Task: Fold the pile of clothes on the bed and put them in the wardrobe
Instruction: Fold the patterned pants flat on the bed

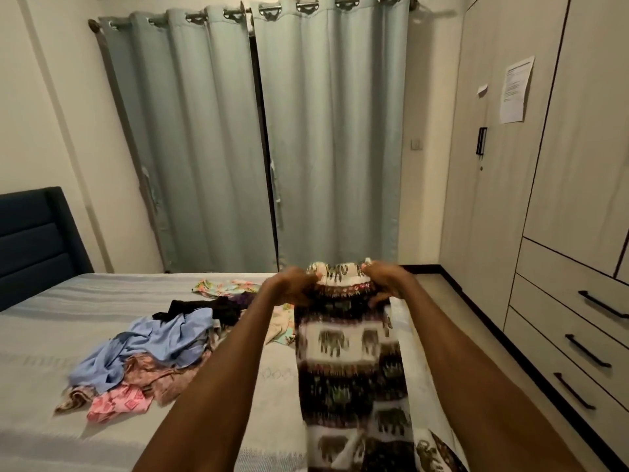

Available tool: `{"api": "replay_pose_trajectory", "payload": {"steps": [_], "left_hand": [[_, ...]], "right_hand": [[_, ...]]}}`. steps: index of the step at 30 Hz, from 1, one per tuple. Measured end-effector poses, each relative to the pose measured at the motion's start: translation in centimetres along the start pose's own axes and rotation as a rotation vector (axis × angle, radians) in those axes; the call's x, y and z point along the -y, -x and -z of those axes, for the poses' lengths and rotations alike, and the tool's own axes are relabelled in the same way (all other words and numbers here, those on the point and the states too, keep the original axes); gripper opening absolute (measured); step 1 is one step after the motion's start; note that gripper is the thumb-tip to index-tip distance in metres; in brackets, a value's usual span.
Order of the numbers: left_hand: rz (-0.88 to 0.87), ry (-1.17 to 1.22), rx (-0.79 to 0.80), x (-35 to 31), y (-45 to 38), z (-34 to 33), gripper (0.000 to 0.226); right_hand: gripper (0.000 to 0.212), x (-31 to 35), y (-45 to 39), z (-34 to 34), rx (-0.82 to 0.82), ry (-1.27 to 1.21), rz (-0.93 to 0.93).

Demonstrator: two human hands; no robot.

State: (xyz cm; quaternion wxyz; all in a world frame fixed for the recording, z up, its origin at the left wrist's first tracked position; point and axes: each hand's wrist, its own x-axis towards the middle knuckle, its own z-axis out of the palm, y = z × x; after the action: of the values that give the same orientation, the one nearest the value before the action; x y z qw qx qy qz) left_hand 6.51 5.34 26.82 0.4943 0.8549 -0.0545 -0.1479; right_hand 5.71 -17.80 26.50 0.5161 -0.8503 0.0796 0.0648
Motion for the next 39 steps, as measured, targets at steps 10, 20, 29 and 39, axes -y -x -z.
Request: {"api": "replay_pose_trajectory", "payload": {"steps": [10,20,29,39], "left_hand": [[-0.855,0.386,-0.443,-9.4,-8.6,0.7,0.012],[-1.071,0.396,-0.521,-15.9,-1.3,2.3,0.015],[-0.705,0.063,-0.549,-0.8,8.2,-1.9,0.031],[-0.543,-0.489,-0.288,30.1,15.2,-14.3,0.032]], "right_hand": [[0.022,9.7,-7.2,6.0,-0.463,-0.494,0.867],[0.023,16.8,2.1,10.2,-0.449,-0.462,1.085],[0.026,3.5,11.0,0.9,-0.338,-0.110,0.688],[0.060,-26.8,20.3,-18.8,-0.305,0.320,0.145]]}}
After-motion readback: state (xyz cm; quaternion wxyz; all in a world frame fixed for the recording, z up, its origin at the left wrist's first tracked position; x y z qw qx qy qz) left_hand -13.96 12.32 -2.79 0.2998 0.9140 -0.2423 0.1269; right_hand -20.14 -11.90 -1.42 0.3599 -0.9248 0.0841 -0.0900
